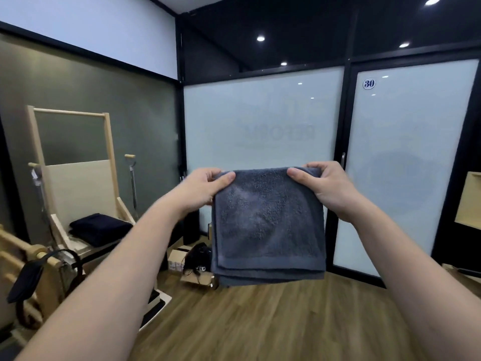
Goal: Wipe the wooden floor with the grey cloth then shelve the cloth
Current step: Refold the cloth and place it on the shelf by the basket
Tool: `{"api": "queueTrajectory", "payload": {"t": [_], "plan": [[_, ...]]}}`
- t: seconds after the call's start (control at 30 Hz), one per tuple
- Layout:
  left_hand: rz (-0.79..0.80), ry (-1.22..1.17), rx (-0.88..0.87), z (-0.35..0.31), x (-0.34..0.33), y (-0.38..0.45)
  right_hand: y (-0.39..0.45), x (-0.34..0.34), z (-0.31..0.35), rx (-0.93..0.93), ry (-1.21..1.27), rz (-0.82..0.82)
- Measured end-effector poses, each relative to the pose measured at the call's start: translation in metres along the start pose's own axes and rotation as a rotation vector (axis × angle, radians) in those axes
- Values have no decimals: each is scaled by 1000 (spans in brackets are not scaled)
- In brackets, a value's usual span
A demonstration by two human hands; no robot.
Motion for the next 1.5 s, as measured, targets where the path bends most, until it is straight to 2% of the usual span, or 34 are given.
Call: {"api": "queueTrajectory", "payload": {"t": [0.03,0.13,0.2,0.27,0.33,0.4,0.5,0.53,0.6,0.7,0.8,0.9,1.0,1.1,1.17,1.33,1.5], "plan": [[31,-42,64,16,-12,-7,0,1,2,5,-8,-43],[252,-195,283,61,-59,-36,3,8,-5,-28,-55,-113],[276,-170,227,62,-68,-33,-1,17,-21,-103,-101,-117],[187,-176,110,47,-66,-13,-4,32,-32,-176,-147,-127],[31,-280,25,30,-59,14,-6,52,-24,-173,-149,-152],[-140,-455,-22,21,-57,41,-3,71,-14,-144,27,-149],[-271,-537,86,41,-90,60,-9,66,-61,-253,397,51],[-296,-503,159,61,-108,59,-24,54,-94,-342,435,116],[-292,-399,282,103,-144,48,-56,36,-159,-507,391,134],[-228,-304,376,143,-186,45,-54,66,-199,-526,225,-18],[-247,-436,325,135,-205,100,-3,140,-174,-447,276,-200],[-217,-559,261,115,-223,165,44,198,-143,-342,338,-156],[-73,-580,287,147,-272,176,52,225,-181,-374,159,-104],[-167,-429,272,186,-312,174,54,253,-234,-383,-14,-177],[-244,-377,266,192,-332,194,59,277,-251,-410,-4,-257],[-201,-404,75,153,-387,276,75,352,-244,-318,36,-430],[-176,-470,74,170,-444,323,84,421,-267,-231,25,-627]]}}
Point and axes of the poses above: each hand's wrist, its own y-axis towards the middle knuckle, its own x-axis out of the back of the hand, z = x × y, the point moved 8 cm from there along y, towards the middle knuckle, and after that the axes turned 14 degrees about -x, right-handed, at the moved point
